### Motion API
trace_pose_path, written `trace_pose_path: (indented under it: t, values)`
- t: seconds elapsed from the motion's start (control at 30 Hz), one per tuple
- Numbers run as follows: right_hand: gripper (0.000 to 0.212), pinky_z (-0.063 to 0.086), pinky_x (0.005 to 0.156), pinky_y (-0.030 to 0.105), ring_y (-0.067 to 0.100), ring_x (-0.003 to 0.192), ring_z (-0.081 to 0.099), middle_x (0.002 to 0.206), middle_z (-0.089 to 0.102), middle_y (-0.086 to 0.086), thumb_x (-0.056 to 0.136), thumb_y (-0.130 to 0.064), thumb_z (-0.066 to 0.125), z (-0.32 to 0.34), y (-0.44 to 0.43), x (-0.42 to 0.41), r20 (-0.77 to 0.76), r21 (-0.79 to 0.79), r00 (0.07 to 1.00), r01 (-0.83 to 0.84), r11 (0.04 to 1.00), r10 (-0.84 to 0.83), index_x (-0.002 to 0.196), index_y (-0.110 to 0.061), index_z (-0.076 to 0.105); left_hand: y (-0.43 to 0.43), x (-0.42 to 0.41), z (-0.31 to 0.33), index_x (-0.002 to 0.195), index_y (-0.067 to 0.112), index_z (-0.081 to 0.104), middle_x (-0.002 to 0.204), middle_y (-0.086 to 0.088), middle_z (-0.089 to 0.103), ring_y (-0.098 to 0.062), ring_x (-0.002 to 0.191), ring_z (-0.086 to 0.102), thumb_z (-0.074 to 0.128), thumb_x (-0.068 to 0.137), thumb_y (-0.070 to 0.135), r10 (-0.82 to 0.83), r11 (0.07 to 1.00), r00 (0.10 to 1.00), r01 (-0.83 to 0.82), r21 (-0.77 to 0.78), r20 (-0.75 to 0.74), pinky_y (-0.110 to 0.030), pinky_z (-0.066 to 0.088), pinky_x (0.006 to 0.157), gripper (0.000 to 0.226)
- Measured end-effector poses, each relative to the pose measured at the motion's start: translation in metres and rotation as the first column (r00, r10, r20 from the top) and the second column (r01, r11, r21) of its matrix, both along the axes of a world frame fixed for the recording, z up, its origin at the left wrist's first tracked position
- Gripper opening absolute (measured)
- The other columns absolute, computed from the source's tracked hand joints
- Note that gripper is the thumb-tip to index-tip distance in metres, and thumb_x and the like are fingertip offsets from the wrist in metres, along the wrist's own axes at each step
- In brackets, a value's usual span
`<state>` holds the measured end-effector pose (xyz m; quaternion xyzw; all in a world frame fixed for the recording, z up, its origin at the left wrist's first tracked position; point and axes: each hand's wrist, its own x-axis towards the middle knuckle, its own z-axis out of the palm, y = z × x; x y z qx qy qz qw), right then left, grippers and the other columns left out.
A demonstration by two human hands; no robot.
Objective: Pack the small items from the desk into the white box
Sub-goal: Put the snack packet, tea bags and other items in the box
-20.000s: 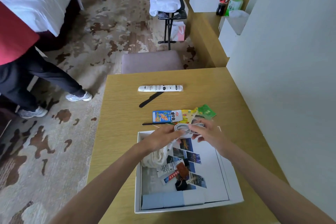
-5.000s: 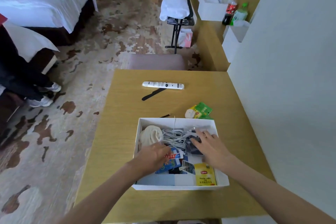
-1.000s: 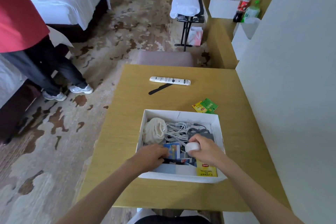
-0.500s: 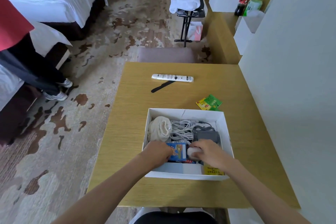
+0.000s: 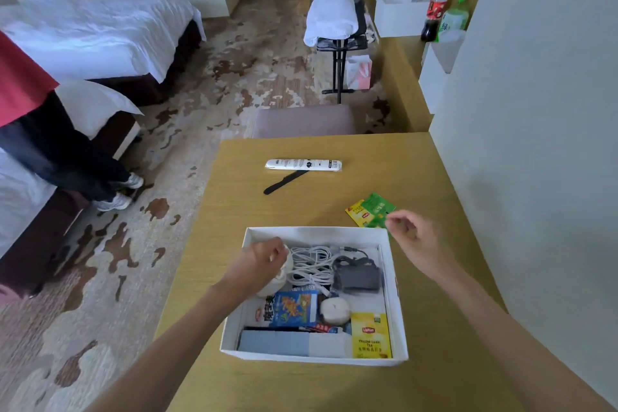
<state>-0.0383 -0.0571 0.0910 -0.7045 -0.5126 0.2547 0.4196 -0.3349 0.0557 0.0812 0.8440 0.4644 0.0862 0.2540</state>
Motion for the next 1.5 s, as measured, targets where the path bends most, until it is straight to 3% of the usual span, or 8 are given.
trace_pose_path:
  t: [0.3, 0.6, 0.7, 0.93, 1.07, 1.23, 1.4, 1.5]
  values:
    - [0.042, 0.042, 0.091, 0.029, 0.025, 0.119, 0.055, 0.133, 0.058, 0.011, 0.095, -0.025, 0.061, -0.076, 0.074, 0.045, 0.131, -0.509, 0.991, 0.065, 0.858, 0.002, 0.131, -0.004, 0.054, 0.065, 0.077, -0.001, 0.097, 0.016, 0.060, 0.085, 0.000, 0.066, -0.020, 0.071, 0.066, 0.048, 0.094, 0.023, -0.041, 0.994, 0.996, 0.048, -0.097, 0.073, -0.039, 0.058, 0.062, 0.014]
    - [0.070, 0.037, 0.106, 0.047, 0.034, 0.126, 0.042, 0.133, 0.049, 0.018, 0.076, -0.030, 0.079, -0.119, 0.107, 0.046, 0.214, -0.670, 0.976, 0.164, 0.724, -0.022, 0.134, -0.008, 0.047, 0.109, 0.162, -0.043, 0.103, 0.017, 0.061, 0.097, -0.004, 0.066, -0.024, 0.082, 0.062, 0.044, 0.094, 0.028, -0.241, 0.957, 0.970, 0.233, -0.175, -0.021, -0.035, 0.052, 0.068, 0.022]
    - [0.077, 0.042, 0.102, 0.046, 0.032, 0.120, 0.046, 0.127, 0.051, 0.015, 0.066, -0.023, 0.084, -0.127, 0.106, 0.042, 0.188, -0.651, 0.976, 0.205, 0.731, -0.107, 0.133, -0.010, 0.048, 0.126, 0.186, -0.069, 0.106, 0.015, 0.058, 0.106, -0.008, 0.064, -0.028, 0.097, 0.059, 0.046, 0.094, 0.024, -0.323, 0.925, 0.942, 0.294, -0.242, -0.093, -0.038, 0.049, 0.079, 0.019]
    - [0.023, 0.042, 0.063, 0.022, 0.008, 0.080, 0.058, 0.090, 0.063, -0.006, 0.092, -0.018, 0.063, -0.119, 0.066, 0.047, -0.053, -0.535, 0.881, 0.373, 0.758, -0.471, 0.115, -0.013, 0.062, 0.136, 0.241, -0.116, 0.130, 0.006, 0.039, 0.132, -0.014, 0.043, -0.032, 0.122, 0.042, 0.070, 0.081, 0.039, -0.262, 0.943, 0.944, 0.207, -0.261, -0.199, -0.046, 0.043, 0.096, 0.067]
    - [0.025, 0.041, 0.064, 0.016, 0.001, 0.085, 0.059, 0.093, 0.065, -0.012, 0.091, -0.021, 0.066, -0.088, 0.041, 0.053, -0.181, -0.410, 0.791, 0.479, 0.776, -0.584, 0.115, -0.019, 0.062, 0.130, 0.256, -0.121, 0.136, 0.004, 0.033, 0.136, -0.016, 0.044, -0.033, 0.126, 0.043, 0.078, 0.072, 0.037, -0.194, 0.952, 0.936, 0.107, -0.288, -0.293, -0.047, 0.044, 0.095, 0.085]
    - [0.029, 0.048, 0.068, 0.013, 0.000, 0.091, 0.065, 0.098, 0.069, -0.014, 0.085, -0.015, 0.073, -0.056, 0.022, 0.039, -0.329, -0.273, 0.744, 0.515, 0.813, -0.582, 0.108, -0.028, 0.060, 0.131, 0.243, -0.115, 0.114, 0.005, 0.052, 0.118, -0.017, 0.060, -0.034, 0.108, 0.058, 0.062, 0.088, 0.033, -0.094, 0.915, 0.963, -0.016, -0.403, -0.251, -0.041, 0.049, 0.085, 0.039]
    - [0.032, 0.053, 0.070, 0.011, -0.003, 0.092, 0.068, 0.099, 0.073, -0.016, 0.084, -0.013, 0.073, -0.032, 0.016, 0.025, -0.439, -0.166, 0.778, 0.422, 0.891, -0.450, 0.108, -0.030, 0.060, 0.122, 0.200, -0.074, 0.101, 0.014, 0.058, 0.091, -0.006, 0.065, -0.024, 0.080, 0.065, 0.051, 0.093, 0.033, 0.111, 0.926, 0.994, -0.108, -0.361, -0.013, -0.034, 0.054, 0.064, 0.021]
    - [0.043, 0.055, 0.075, 0.014, -0.002, 0.094, 0.068, 0.102, 0.072, -0.022, 0.083, -0.012, 0.073, -0.015, 0.017, 0.017, -0.490, -0.143, 0.822, 0.254, 0.957, -0.291, 0.118, -0.028, 0.054, 0.100, 0.170, -0.036, 0.085, 0.023, 0.062, 0.070, 0.009, 0.060, -0.010, 0.062, 0.055, 0.058, 0.091, 0.033, 0.142, 0.934, 0.965, -0.057, -0.353, 0.220, -0.019, 0.039, 0.045, 0.012]
